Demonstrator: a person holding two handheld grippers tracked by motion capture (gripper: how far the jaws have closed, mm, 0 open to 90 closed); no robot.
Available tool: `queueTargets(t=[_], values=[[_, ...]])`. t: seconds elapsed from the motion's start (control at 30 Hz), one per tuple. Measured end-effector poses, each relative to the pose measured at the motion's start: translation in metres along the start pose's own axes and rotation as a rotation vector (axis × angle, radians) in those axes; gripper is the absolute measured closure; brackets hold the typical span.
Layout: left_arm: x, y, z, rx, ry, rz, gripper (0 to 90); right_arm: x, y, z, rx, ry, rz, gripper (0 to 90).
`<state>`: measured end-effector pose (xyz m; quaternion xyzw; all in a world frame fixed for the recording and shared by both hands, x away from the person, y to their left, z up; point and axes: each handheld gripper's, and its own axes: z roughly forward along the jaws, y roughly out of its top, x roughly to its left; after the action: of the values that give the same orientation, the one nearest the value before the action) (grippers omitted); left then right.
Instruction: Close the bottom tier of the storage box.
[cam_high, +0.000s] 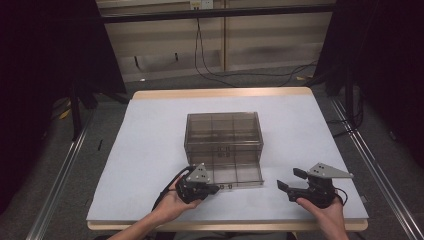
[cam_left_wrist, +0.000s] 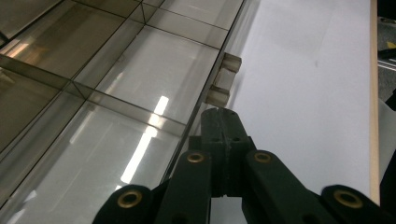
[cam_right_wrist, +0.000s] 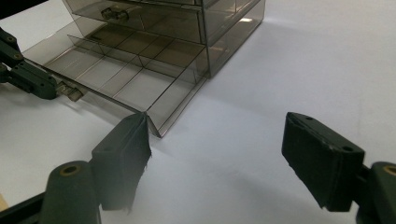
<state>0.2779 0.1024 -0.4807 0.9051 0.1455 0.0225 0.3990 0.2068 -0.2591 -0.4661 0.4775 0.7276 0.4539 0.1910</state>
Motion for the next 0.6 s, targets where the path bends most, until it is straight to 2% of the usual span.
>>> queueTargets(t=[0.2, 0.23, 0.37, 0.47, 0.6], values=[[0.0011, 0.0017, -0.0015, 0.032, -0.001, 0.0, 90.0, 0.0004, 0.0001, 0.0012, 0.004, 0.007, -0.003, 23.2], [0.0011, 0.0012, -0.0002, 0.014, 0.001, -0.009, 90.0, 0.0008, 0.0001, 0.0013, 0.004, 0.007, -0.003, 23.3], [0.0013, 0.0022, -0.0008, 0.029, 0.008, -0.009, 90.0, 0.0012, 0.0003, 0.0018, 0.006, 0.011, -0.007, 23.4], [0.0027, 0.0023, 0.0011, 0.011, 0.013, -0.005, 90.0, 0.0017, 0.0004, 0.0026, 0.008, 0.014, -0.013, 23.4], [0.0033, 0.0023, 0.0008, 0.012, 0.018, -0.018, 90.0, 0.0029, 0.0005, 0.0029, 0.013, 0.02, -0.02, 23.4]])
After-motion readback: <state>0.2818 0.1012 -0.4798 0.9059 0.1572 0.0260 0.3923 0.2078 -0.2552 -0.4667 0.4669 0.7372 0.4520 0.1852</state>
